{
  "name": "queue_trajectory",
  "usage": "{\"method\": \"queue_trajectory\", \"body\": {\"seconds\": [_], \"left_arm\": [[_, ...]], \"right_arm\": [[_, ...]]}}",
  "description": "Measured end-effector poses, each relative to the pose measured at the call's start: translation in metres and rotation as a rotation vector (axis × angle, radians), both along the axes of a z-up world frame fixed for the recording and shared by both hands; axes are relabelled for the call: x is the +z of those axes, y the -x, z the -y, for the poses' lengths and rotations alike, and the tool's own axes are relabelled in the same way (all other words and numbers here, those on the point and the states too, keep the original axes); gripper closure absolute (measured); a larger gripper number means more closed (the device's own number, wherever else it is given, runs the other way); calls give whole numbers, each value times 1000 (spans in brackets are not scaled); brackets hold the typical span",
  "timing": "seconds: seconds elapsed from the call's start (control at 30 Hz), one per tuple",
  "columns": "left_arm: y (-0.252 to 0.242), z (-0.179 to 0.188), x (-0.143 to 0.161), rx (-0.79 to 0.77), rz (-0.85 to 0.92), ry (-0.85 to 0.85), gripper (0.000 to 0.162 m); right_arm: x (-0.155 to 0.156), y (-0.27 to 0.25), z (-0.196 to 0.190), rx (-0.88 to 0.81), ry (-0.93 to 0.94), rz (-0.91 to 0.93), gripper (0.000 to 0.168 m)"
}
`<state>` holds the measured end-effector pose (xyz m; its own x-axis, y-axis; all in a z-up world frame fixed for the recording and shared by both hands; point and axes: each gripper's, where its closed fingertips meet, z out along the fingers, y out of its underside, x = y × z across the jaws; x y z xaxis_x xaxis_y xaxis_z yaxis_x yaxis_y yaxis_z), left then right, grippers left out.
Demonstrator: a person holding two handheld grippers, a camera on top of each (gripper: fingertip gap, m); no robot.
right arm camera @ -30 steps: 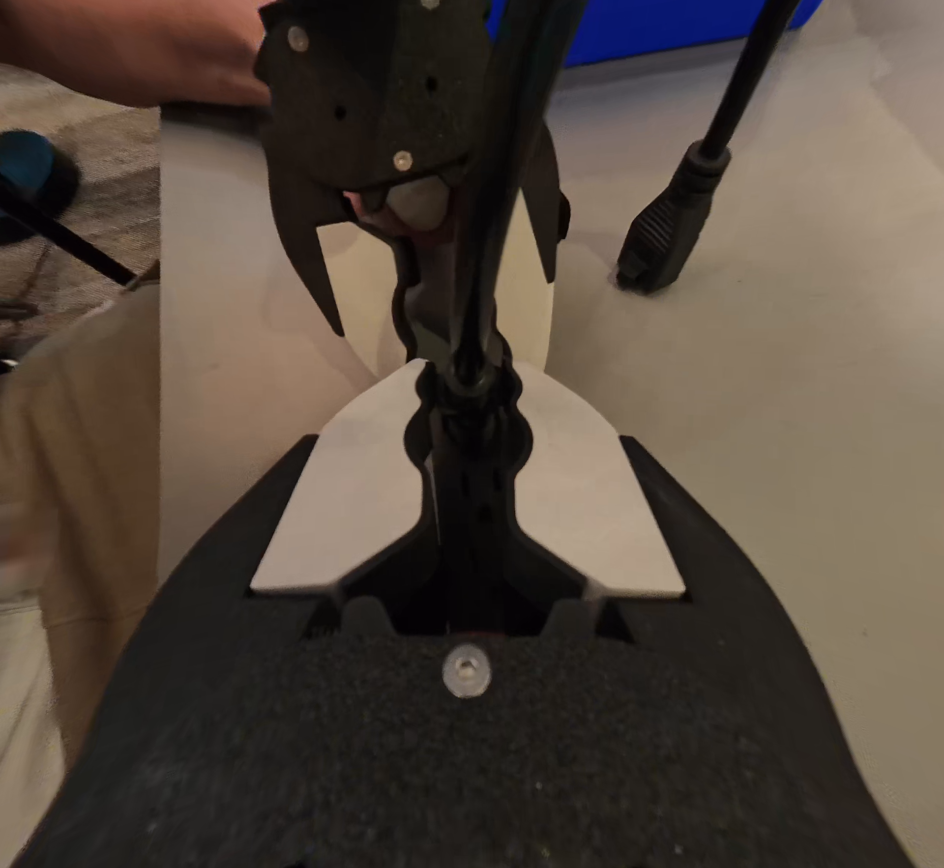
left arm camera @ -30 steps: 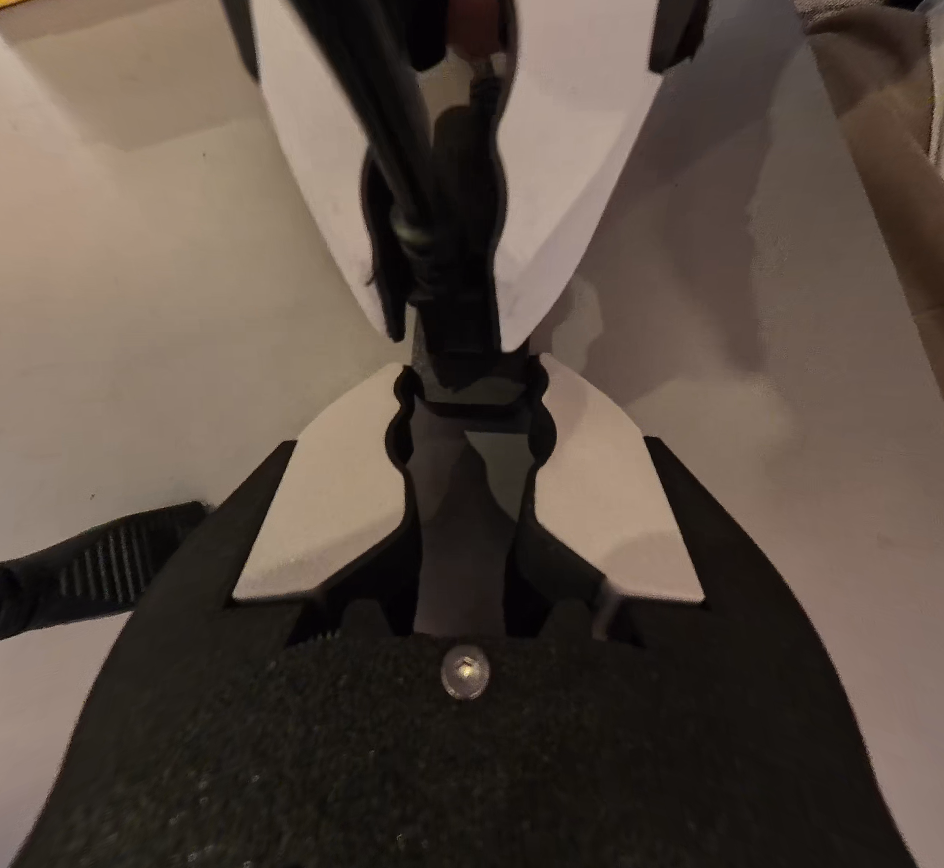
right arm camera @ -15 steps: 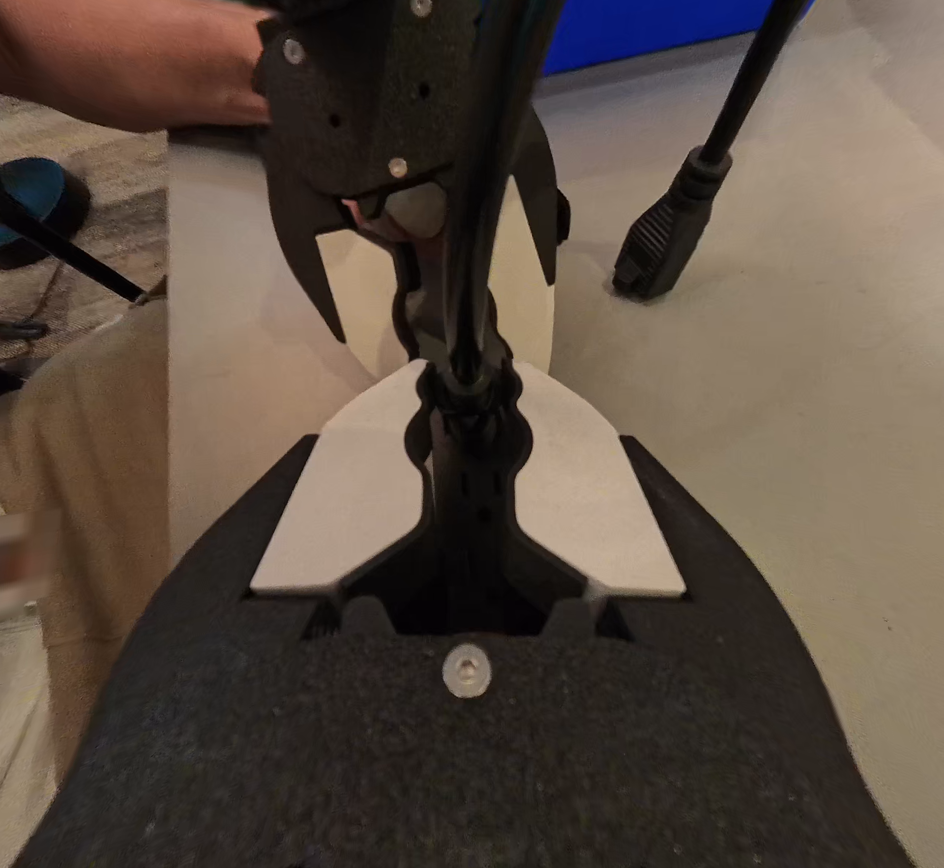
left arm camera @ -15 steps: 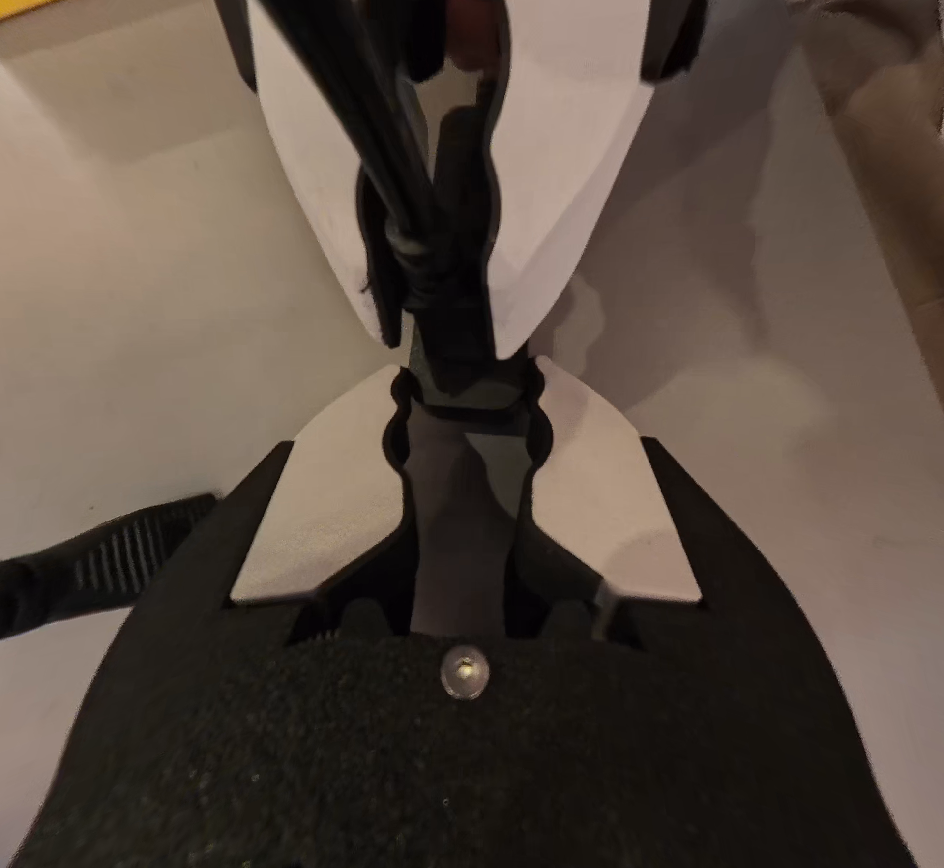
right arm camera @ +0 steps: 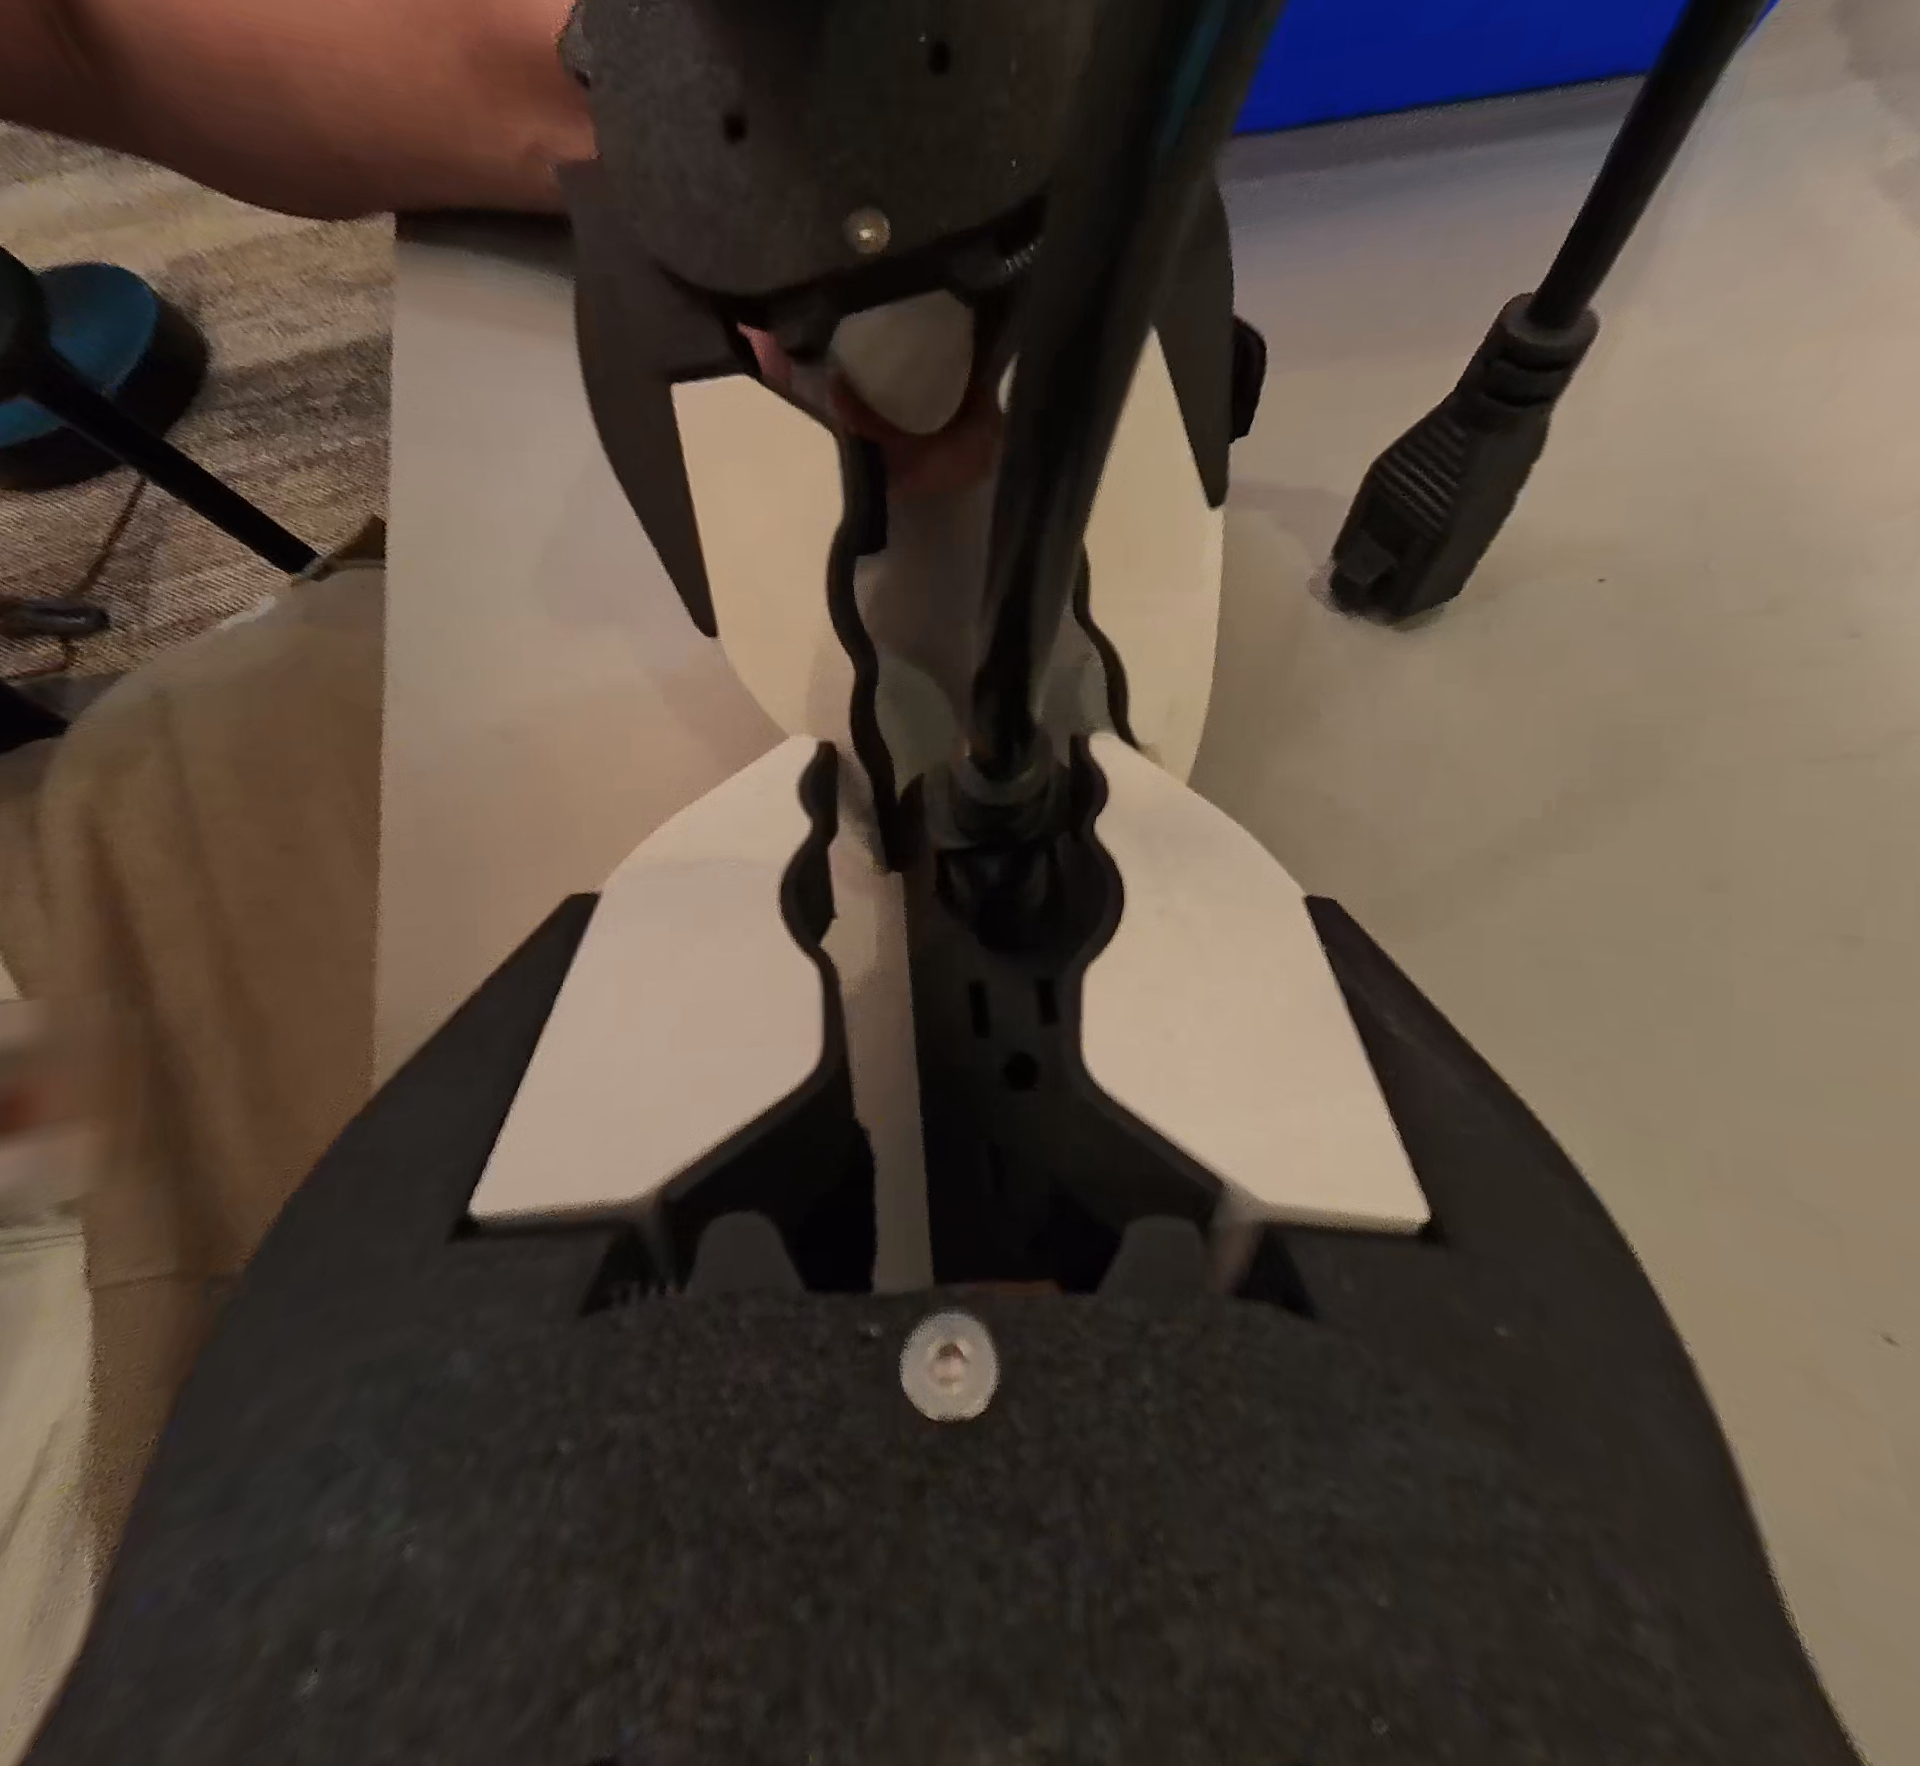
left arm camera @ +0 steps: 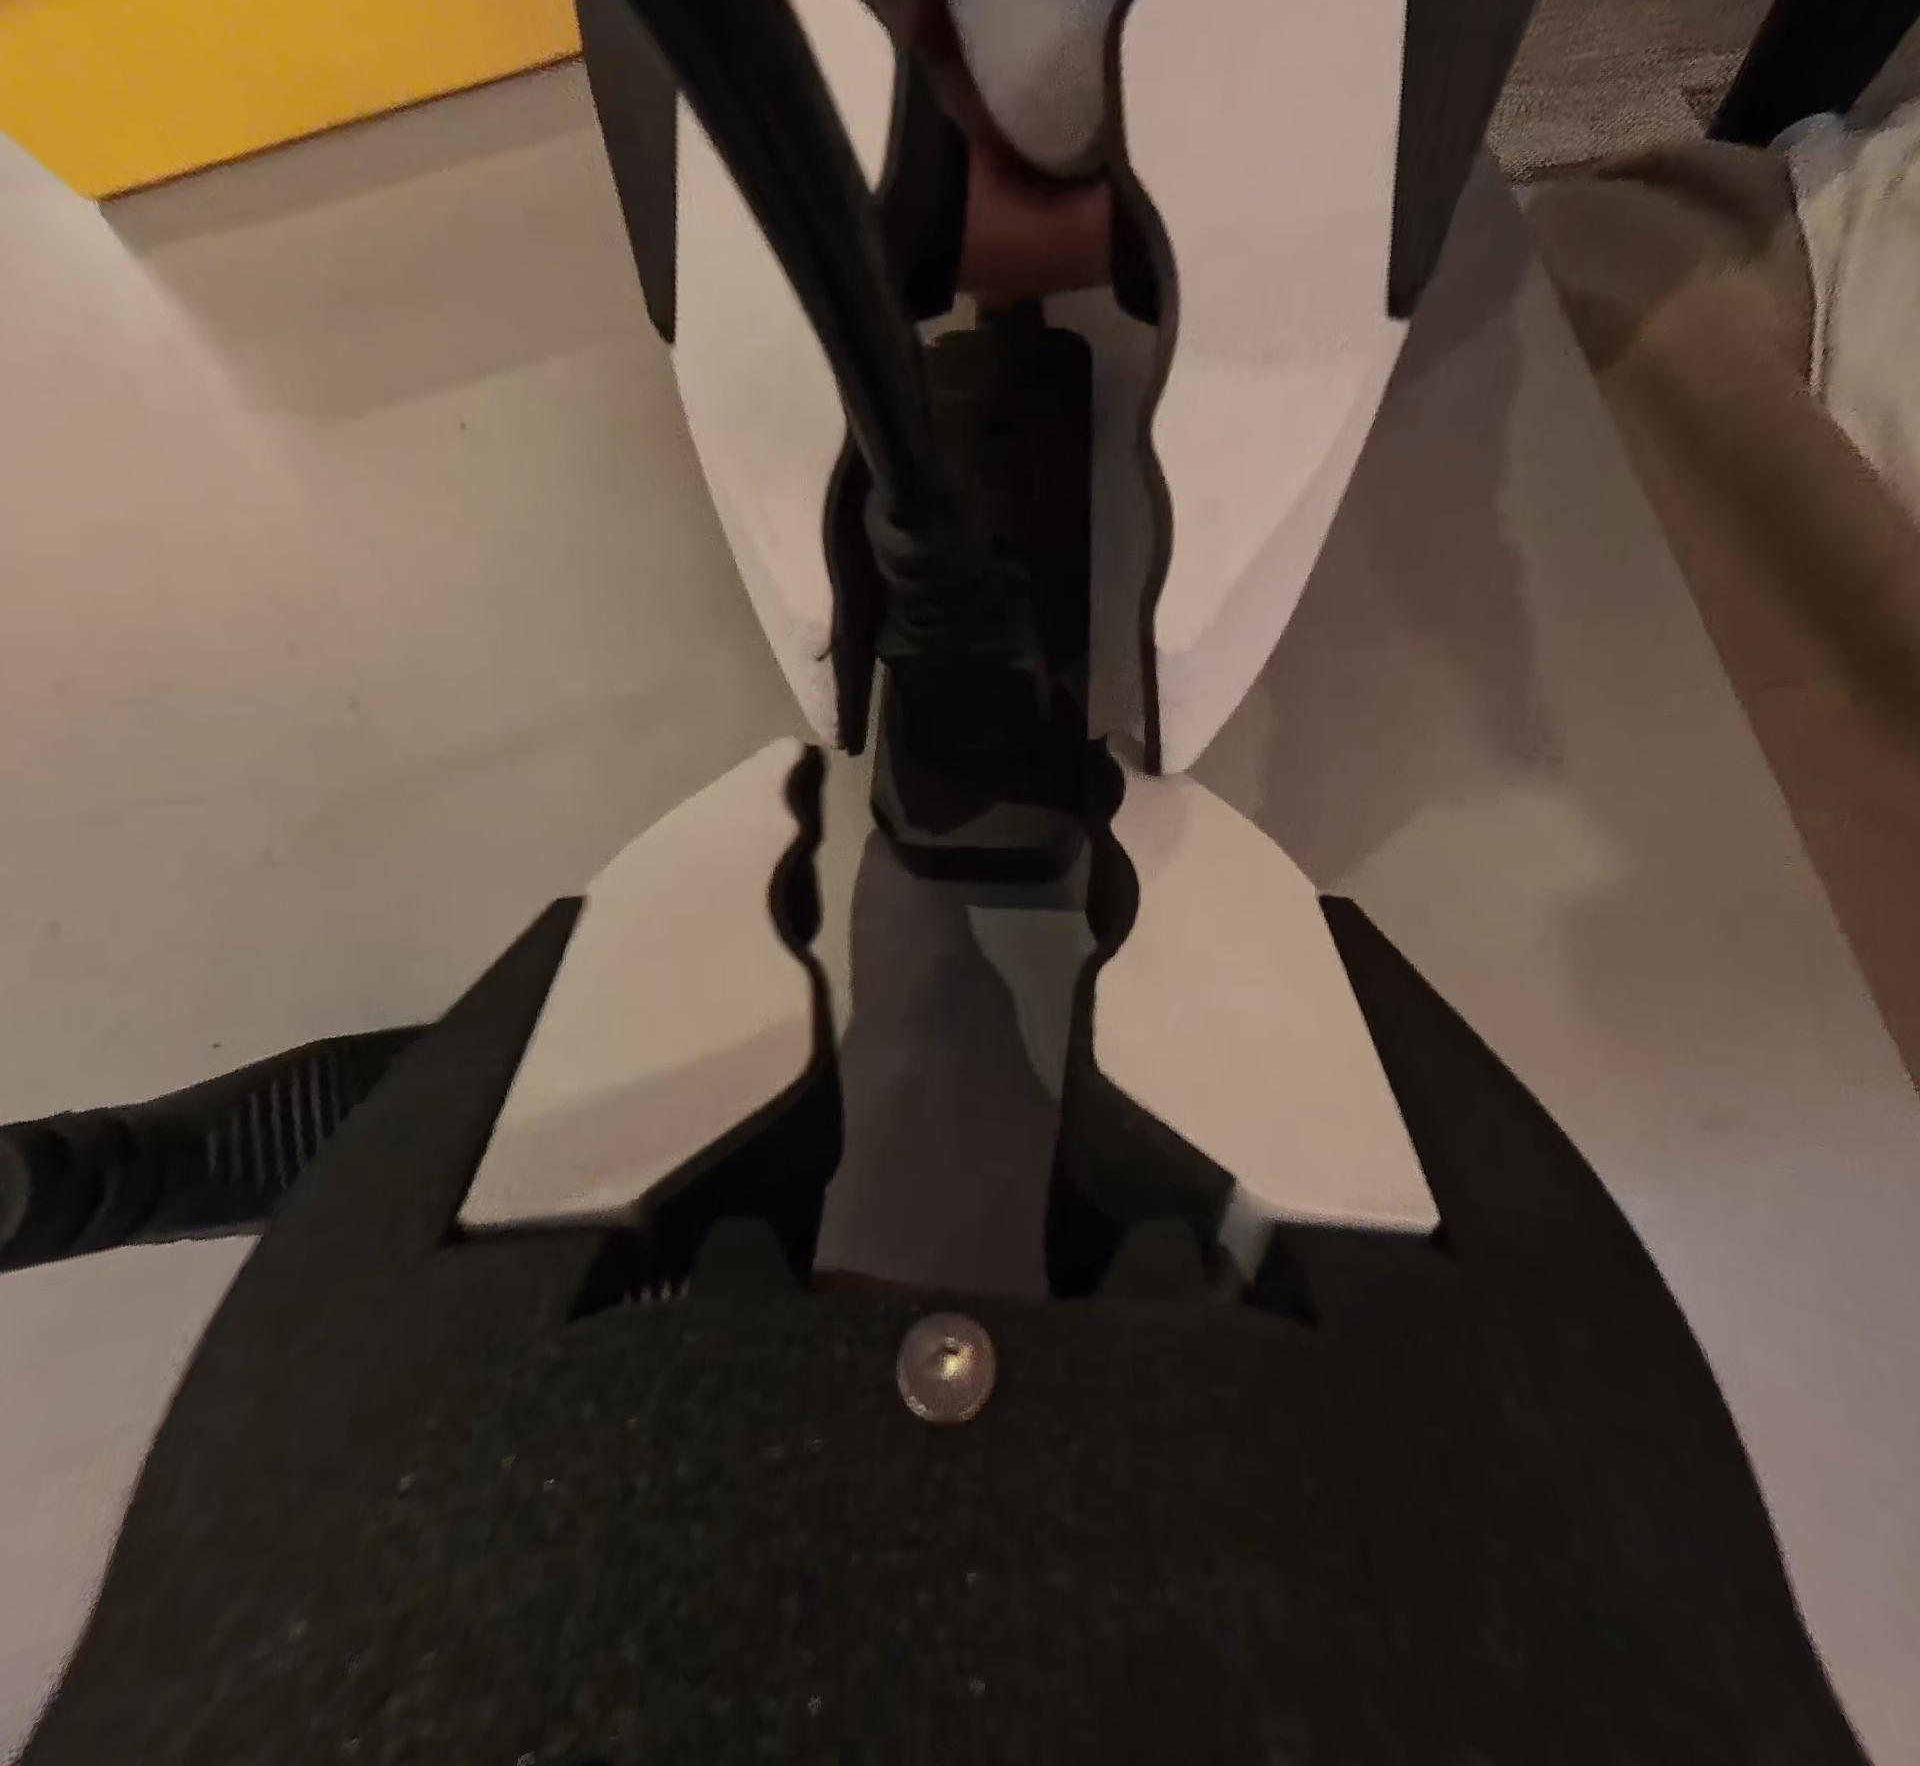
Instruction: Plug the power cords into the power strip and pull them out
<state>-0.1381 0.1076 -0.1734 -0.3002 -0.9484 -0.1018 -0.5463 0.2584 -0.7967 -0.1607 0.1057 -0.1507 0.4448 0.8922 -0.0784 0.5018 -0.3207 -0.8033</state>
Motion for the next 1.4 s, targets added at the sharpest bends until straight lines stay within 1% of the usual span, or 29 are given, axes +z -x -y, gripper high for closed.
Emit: {"method": "queue_trajectory", "body": {"seconds": [0.03,0.07,0.1,0.3,0.4,0.5,0.63,0.83,0.93,1.03,1.13,1.33,1.4], "left_arm": [[0,1,-1,-5,-11,12,123],[0,0,-2,-3,-16,19,123],[0,0,-2,5,-19,24,123],[1,-2,-3,21,-29,38,123],[5,-4,-9,32,-74,38,123],[5,-5,-11,35,-89,45,123],[5,-5,-12,36,-87,41,123],[4,-1,-12,38,-83,28,123],[2,-3,-12,53,-85,30,123],[3,-2,-12,49,-76,11,123],[3,-1,-9,37,-59,25,123],[4,-3,-12,51,-79,15,123],[4,-2,-10,41,-68,21,123]], "right_arm": [[0,-1,-1,-6,-13,9,127],[0,-3,-5,-26,-20,15,132],[0,-7,-9,-49,-21,23,143],[-1,-7,-10,-32,-14,22,142],[-1,-9,-10,-42,-15,1,142],[-7,-10,-10,-57,11,29,143],[-8,-11,-10,-72,7,52,143],[-8,-13,-5,-15,9,37,143],[-8,-10,-8,-24,-26,97,143],[-9,-12,-6,-3,-24,109,143],[-5,-16,-3,28,13,51,143],[-9,-11,-7,8,-4,88,143],[-8,-14,-4,21,8,67,143]]}}
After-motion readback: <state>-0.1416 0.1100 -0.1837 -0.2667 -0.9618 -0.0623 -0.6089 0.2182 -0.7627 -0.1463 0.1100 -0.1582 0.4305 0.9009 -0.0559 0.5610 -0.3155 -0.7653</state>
